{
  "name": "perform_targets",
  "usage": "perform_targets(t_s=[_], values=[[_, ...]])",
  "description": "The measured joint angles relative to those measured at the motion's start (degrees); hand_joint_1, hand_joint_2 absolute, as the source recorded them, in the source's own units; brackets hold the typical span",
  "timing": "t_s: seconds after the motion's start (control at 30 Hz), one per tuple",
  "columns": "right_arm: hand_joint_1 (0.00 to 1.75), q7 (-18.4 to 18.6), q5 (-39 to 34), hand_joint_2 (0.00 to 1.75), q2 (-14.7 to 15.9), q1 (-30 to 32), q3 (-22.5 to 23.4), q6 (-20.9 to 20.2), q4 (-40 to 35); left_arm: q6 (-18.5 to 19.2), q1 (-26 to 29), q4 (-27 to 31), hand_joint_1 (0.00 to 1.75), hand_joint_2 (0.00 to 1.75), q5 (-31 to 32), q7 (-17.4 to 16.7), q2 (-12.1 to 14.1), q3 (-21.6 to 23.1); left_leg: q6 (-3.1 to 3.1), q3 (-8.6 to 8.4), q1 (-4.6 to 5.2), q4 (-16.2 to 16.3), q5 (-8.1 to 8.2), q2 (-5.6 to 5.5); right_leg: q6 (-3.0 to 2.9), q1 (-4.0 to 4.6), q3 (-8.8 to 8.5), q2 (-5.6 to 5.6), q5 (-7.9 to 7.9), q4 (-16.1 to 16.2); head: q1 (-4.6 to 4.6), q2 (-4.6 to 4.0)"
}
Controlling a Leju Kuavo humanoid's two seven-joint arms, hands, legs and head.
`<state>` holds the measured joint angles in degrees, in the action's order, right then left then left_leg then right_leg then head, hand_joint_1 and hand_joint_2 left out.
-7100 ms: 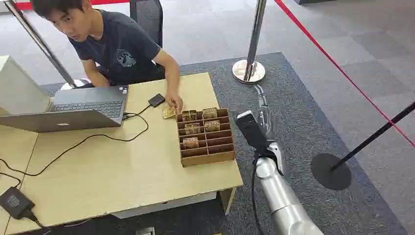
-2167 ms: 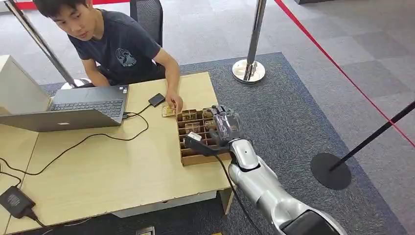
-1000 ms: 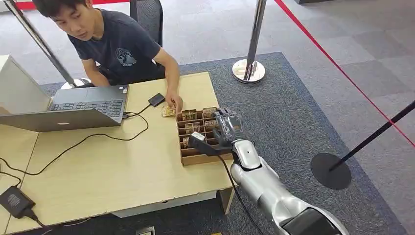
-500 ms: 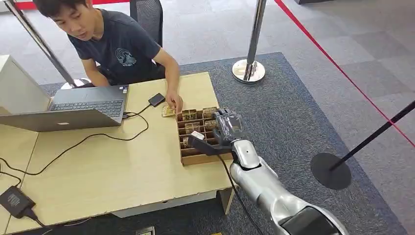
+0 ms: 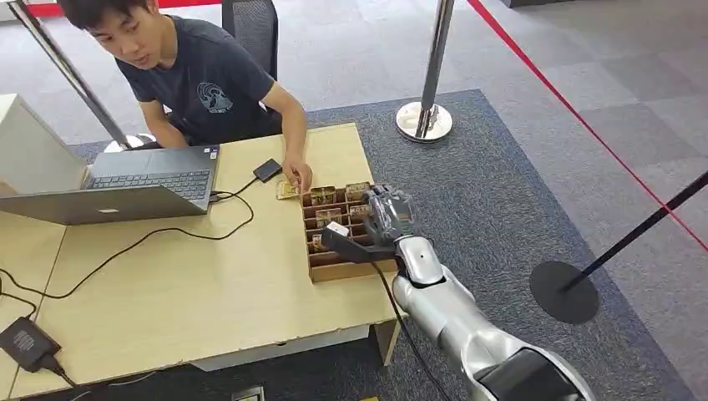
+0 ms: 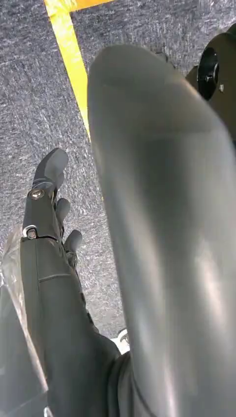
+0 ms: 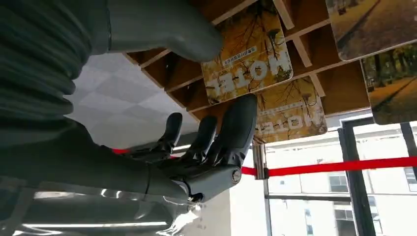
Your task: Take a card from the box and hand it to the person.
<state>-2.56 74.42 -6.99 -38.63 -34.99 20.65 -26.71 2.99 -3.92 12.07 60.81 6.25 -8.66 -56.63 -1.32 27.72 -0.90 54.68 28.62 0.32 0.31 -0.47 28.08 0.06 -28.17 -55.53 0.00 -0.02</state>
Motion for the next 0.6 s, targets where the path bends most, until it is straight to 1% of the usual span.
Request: perform_targets(t_s=[0.17,0.2,0.23,0.3,0.37,0.4,0.47,0.53,0.6], values=[[0.89,0.0,0.0,1.75,0.0,-0.3,0.1,-0.3,0.4,0.0,0.0,0.0,0.00,0.00,0.0,0.0,0.0,0.0,0.04,0.01,0.00,0.0,-0.04,0.00,0.02,0.00,0.00,0.00,0.03,0.0,0.00,0.00],[0.94,0.0,0.0,1.75,0.0,-0.4,0.1,-0.3,0.5,0.0,0.0,0.0,0.00,0.00,0.0,0.0,0.0,0.0,0.04,0.02,0.00,0.0,-0.05,0.00,0.02,0.00,0.01,0.00,0.03,0.0,0.00,0.00],[1.05,0.0,0.0,1.75,0.0,-0.4,0.1,-0.3,0.7,0.0,0.0,0.0,0.00,0.00,0.0,0.0,0.0,0.0,0.04,0.02,0.00,0.0,-0.05,0.00,0.02,0.00,0.01,0.00,0.03,0.0,0.00,0.00],[1.12,0.0,0.0,1.75,-0.1,-0.5,0.1,-0.3,0.9,0.0,0.0,0.0,0.00,0.00,0.0,0.0,0.0,0.0,0.04,0.02,0.00,0.0,-0.05,0.00,0.01,0.00,0.01,0.00,0.04,0.0,0.00,0.00],[1.12,0.0,0.0,1.75,-0.2,-0.8,0.2,-0.3,1.0,0.0,0.0,0.0,0.00,0.00,0.0,0.0,0.0,0.0,0.03,0.02,0.00,0.0,-0.05,0.00,0.01,0.00,0.01,0.00,0.04,0.0,0.02,0.00],[1.15,0.0,0.0,1.75,-0.2,-0.9,0.3,-0.3,1.1,0.0,0.0,0.0,0.00,0.00,0.0,0.0,0.0,0.0,0.03,0.02,0.00,0.0,-0.06,0.00,0.01,0.00,0.01,0.00,0.04,0.0,0.02,0.00],[1.15,-0.1,0.0,1.75,-0.2,-1.1,0.3,-0.3,1.3,0.0,0.0,0.0,0.00,0.00,0.0,0.0,0.0,0.0,0.03,0.02,0.00,0.0,-0.05,0.00,0.01,0.00,0.02,0.00,0.04,0.0,0.00,0.00],[1.10,-0.3,0.0,1.75,-0.3,-1.2,0.3,-0.3,1.5,0.0,0.0,0.0,0.00,0.00,0.0,0.0,0.0,0.0,0.03,0.02,0.00,0.0,-0.06,0.00,0.01,0.00,0.02,0.00,0.04,0.0,0.00,0.00],[1.12,-0.6,0.1,1.75,-0.3,-1.3,0.3,-0.3,1.7,0.0,0.0,0.0,0.00,0.00,0.0,0.0,0.0,0.0,0.03,0.02,0.00,0.0,-0.05,0.00,0.01,0.00,0.02,0.00,0.04,0.0,0.00,0.00]])
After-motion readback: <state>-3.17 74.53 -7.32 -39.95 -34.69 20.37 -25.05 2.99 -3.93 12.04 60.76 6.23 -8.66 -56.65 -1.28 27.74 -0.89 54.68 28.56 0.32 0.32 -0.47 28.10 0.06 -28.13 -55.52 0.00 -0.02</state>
